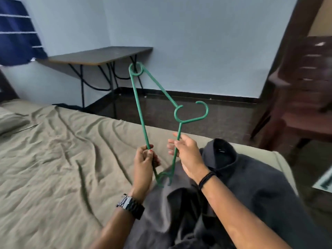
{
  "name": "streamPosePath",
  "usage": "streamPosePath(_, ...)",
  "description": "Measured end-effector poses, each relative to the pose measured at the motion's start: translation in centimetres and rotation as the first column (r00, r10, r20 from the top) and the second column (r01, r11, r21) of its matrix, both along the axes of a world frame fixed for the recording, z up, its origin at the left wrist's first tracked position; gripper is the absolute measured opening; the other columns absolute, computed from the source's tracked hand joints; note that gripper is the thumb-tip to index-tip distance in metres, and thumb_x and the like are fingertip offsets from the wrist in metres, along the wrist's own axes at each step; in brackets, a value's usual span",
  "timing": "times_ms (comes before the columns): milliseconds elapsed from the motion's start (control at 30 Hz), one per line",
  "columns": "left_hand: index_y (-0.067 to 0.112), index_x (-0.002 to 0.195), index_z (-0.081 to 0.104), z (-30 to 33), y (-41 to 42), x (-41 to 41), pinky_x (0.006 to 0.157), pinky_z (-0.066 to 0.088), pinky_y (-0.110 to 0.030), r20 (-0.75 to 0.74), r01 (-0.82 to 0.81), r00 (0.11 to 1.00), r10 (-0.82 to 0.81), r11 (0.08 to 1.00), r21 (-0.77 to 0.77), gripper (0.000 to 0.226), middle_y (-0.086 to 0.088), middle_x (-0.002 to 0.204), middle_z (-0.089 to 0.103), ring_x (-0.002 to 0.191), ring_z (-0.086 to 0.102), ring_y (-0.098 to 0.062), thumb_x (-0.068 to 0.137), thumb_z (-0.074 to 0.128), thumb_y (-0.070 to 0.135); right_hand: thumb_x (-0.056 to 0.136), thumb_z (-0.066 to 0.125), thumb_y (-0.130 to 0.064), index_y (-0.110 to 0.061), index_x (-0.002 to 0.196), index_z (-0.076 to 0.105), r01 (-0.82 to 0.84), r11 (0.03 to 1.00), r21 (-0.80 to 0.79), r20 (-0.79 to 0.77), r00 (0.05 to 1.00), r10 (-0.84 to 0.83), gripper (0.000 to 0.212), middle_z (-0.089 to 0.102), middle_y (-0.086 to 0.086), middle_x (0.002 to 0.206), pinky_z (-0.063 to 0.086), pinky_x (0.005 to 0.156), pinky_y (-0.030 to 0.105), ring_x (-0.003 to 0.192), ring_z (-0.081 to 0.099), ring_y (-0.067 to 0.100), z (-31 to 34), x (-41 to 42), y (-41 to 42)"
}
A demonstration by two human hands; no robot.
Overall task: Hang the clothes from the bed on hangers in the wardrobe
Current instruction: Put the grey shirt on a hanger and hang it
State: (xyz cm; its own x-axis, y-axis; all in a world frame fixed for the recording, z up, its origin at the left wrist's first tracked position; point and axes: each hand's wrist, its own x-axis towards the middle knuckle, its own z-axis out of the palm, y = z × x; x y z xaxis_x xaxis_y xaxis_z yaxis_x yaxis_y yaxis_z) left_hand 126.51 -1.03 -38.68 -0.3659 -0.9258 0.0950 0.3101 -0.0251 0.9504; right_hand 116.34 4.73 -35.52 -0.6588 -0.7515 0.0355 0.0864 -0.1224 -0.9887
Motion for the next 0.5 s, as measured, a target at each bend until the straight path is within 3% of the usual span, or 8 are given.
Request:
streamPosePath(100, 0.009, 0.089, 0.045, -1.9, 4.7, -4.6, 0.050, 0.050, -0.021, 0.047, 0.167, 0.983, -0.175, 0.976, 0.137, 0.018, -0.010, 0.066, 0.052, 0.050, 0.056, -0.014, 0.101, 0.036, -0.002, 0.097, 0.039, -0.001, -0.011, 0.112, 0.059, 0.154, 0.979, 0.136, -0.082, 0.986, -0.144, 0.027, 0.057, 0.002, 0.077, 0.035, 0.053, 0.021, 0.058, 0.044, 0.010, -0.9, -4.8, 3.1)
streamPosePath(200, 0.009, 0.090, 0.044, -4.3, 8.7, -8.4, 0.053, 0.054, -0.025, 0.171, 0.377, 0.890, -0.422, 0.894, 0.243, 0.011, -0.010, 0.075, 0.062, 0.057, 0.063, -0.013, 0.100, 0.044, 0.004, 0.099, 0.047, -0.022, -0.008, 0.092, 0.066, 0.295, 0.920, 0.256, -0.251, 0.940, -0.231, 0.025, 0.052, 0.000, 0.065, 0.031, 0.055, 0.025, 0.055, 0.043, 0.012, -1.8, -9.4, 7.3)
streamPosePath(333, 0.013, 0.089, 0.045, -5.5, 10.9, -12.7, 0.055, 0.051, -0.025, 0.305, 0.576, 0.715, -0.629, 0.777, 0.253, 0.012, -0.007, 0.076, 0.059, 0.058, 0.060, -0.013, 0.099, 0.049, 0.008, 0.098, 0.048, -0.025, -0.011, 0.101, 0.073, 0.509, 0.795, 0.330, -0.544, 0.791, -0.281, 0.028, 0.071, 0.009, 0.100, 0.042, 0.080, 0.033, 0.098, 0.061, 0.028, -2.6, -14.2, 12.4)
streamPosePath(433, 0.017, 0.094, 0.052, -5.5, 10.1, -15.1, 0.061, 0.051, -0.030, 0.493, 0.566, 0.678, -0.545, 0.815, 0.123, 0.010, -0.007, 0.080, 0.058, 0.063, 0.057, -0.016, 0.097, 0.050, 0.007, 0.097, 0.051, -0.029, -0.017, 0.112, 0.069, 0.617, 0.711, 0.337, -0.671, 0.687, -0.279, 0.026, 0.069, 0.011, 0.113, 0.044, 0.087, 0.037, 0.108, 0.059, 0.034, -2.7, -17.3, 15.7)
streamPosePath(500, 0.010, 0.105, 0.061, -6.1, 8.5, -16.3, 0.083, 0.049, -0.036, 0.686, 0.502, 0.665, -0.296, 0.857, -0.117, 0.015, -0.013, 0.095, 0.062, 0.085, 0.060, -0.025, 0.093, 0.053, 0.005, 0.096, 0.052, -0.035, -0.024, 0.118, 0.066, 0.673, 0.651, 0.350, -0.741, 0.625, -0.248, 0.029, 0.068, 0.008, 0.117, 0.045, 0.087, 0.036, 0.110, 0.057, 0.033, -2.5, -19.0, 17.7)
